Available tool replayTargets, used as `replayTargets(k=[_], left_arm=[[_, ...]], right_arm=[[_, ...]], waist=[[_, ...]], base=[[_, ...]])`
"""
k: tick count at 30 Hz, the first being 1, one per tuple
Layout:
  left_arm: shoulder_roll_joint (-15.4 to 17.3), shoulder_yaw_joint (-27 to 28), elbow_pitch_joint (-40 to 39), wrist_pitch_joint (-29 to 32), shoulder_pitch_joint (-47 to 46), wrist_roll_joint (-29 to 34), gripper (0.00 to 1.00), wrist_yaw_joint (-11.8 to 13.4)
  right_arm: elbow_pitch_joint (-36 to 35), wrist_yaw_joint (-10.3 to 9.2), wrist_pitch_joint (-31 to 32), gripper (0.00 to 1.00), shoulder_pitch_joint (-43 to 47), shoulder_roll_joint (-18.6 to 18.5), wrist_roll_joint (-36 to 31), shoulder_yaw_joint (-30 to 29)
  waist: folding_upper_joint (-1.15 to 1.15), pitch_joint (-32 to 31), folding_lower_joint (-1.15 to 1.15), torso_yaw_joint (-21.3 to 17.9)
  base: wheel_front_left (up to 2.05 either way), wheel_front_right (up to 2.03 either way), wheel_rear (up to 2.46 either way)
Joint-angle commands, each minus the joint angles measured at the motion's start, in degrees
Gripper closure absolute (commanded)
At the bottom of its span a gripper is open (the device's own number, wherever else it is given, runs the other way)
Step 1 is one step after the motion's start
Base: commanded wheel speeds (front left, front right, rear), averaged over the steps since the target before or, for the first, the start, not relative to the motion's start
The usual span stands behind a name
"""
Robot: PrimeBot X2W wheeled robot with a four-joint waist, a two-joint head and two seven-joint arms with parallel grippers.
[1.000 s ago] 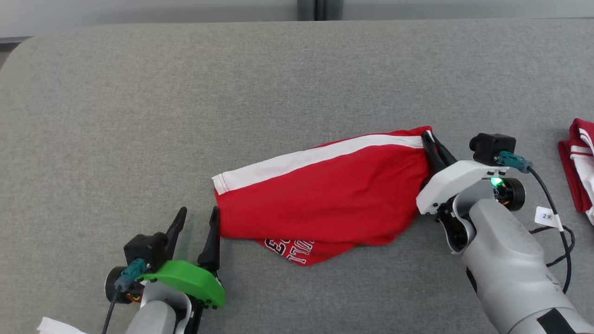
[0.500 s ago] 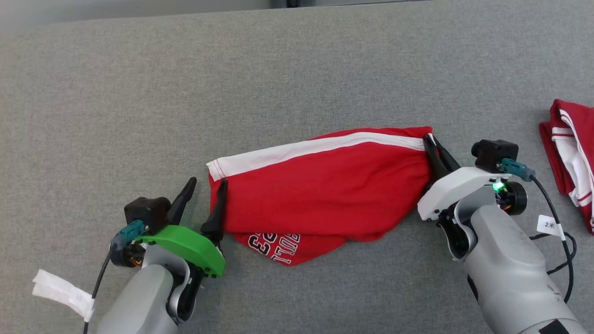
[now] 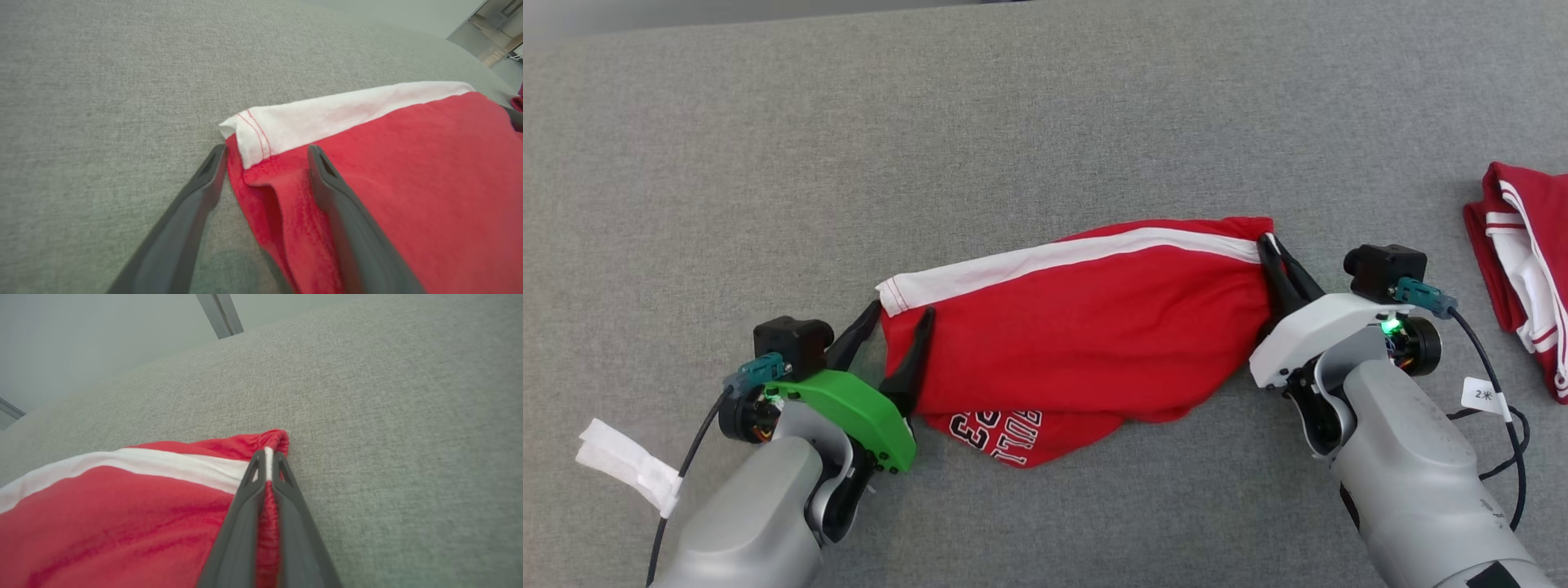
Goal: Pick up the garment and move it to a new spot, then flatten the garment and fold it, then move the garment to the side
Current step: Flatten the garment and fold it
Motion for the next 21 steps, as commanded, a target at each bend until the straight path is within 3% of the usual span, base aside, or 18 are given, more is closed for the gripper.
replayTargets(k=[1,3,6,10,14,15,21], left_arm=[[0.81,-0.86,-0.14,-0.12,-1.48,-0.77,0.0,-0.26],[1.25,-1.87,-0.45,-0.11,-2.07,-1.63,0.0,-0.26],[1.77,-2.95,-0.79,-0.12,-3.0,-3.11,0.08,-0.26],[2.23,-3.84,-1.43,-0.12,-3.81,-4.12,0.27,-0.26],[2.69,-3.98,-1.48,-0.12,-4.16,-3.86,0.79,-0.26],[2.69,-4.05,-1.23,-0.12,-4.16,-3.58,1.0,-0.26],[2.34,-1.3,-1.17,-0.13,-4.09,-1.49,1.0,-0.26]], right_arm=[[0.1,-0.1,-0.05,1.0,-0.13,-0.24,0.25,0.32],[0.1,-0.1,-0.04,1.0,-0.15,-0.23,0.44,0.6],[0.2,-0.1,-0.01,1.0,-0.18,-0.23,0.66,1.03],[0.31,-0.1,-0.01,1.0,-0.08,-0.23,0.97,1.5],[0.45,-0.1,-0.01,1.0,-0.05,-0.23,1.25,1.84],[0.47,-0.1,-0.01,1.0,-0.1,-0.23,1.27,1.94],[-1.0,-0.1,-0.03,1.0,-0.25,-0.26,0.84,1.04]], waist=[[0.0,0.15,0.0,-0.04],[0.0,0.3,0.0,-0.07],[0.0,0.43,0.0,-0.16],[0.0,0.48,0.0,-0.34],[0.0,0.46,0.0,-0.58],[0.0,0.46,0.0,-0.66],[0.0,-0.29,0.0,-0.85]], base=[[0.0,0.0,0.0],[0.0,0.0,0.0],[0.0,0.0,0.0],[0.0,0.0,0.0],[0.0,0.0,0.0],[0.0,0.0,0.0],[0.0,0.0,0.0]])
